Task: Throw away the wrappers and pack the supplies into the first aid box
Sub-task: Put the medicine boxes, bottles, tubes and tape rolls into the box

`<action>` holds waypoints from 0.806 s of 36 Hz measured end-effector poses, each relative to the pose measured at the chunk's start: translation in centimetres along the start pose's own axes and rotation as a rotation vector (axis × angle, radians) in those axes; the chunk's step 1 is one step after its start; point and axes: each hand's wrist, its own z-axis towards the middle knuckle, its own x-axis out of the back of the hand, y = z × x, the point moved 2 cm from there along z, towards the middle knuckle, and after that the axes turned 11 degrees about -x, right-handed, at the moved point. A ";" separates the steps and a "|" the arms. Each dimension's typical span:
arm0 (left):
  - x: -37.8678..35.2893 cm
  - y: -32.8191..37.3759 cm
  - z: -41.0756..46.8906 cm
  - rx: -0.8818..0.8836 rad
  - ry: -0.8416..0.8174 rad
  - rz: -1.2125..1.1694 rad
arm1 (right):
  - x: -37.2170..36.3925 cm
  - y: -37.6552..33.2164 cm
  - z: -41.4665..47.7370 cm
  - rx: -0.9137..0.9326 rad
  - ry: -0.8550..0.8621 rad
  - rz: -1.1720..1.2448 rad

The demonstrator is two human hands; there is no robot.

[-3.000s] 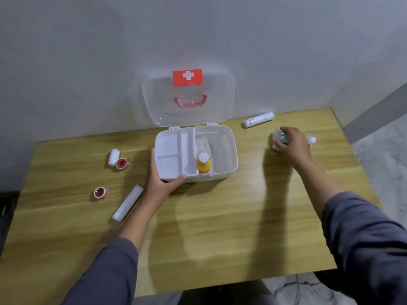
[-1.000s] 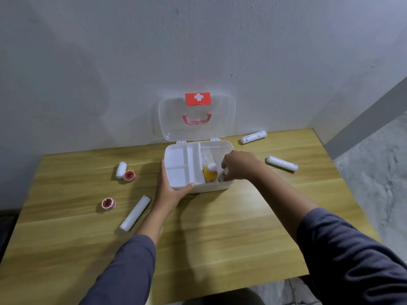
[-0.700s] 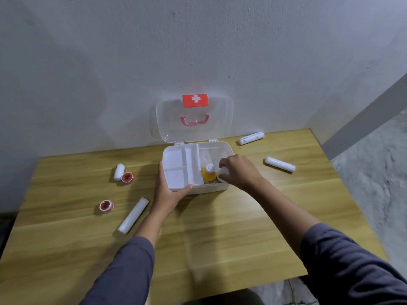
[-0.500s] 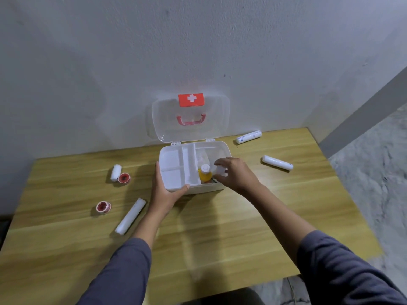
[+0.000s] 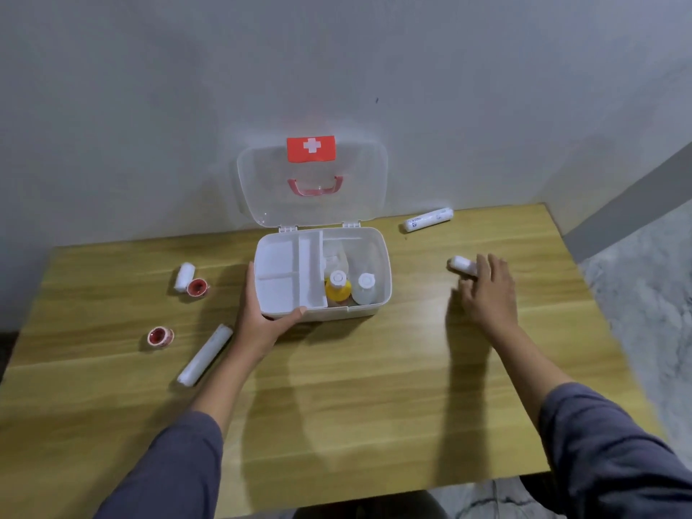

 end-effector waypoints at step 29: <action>-0.4 -0.3 -0.7 0.175 0.045 0.016 | -5.0 -8.0 7.1 0.418 0.072 -0.072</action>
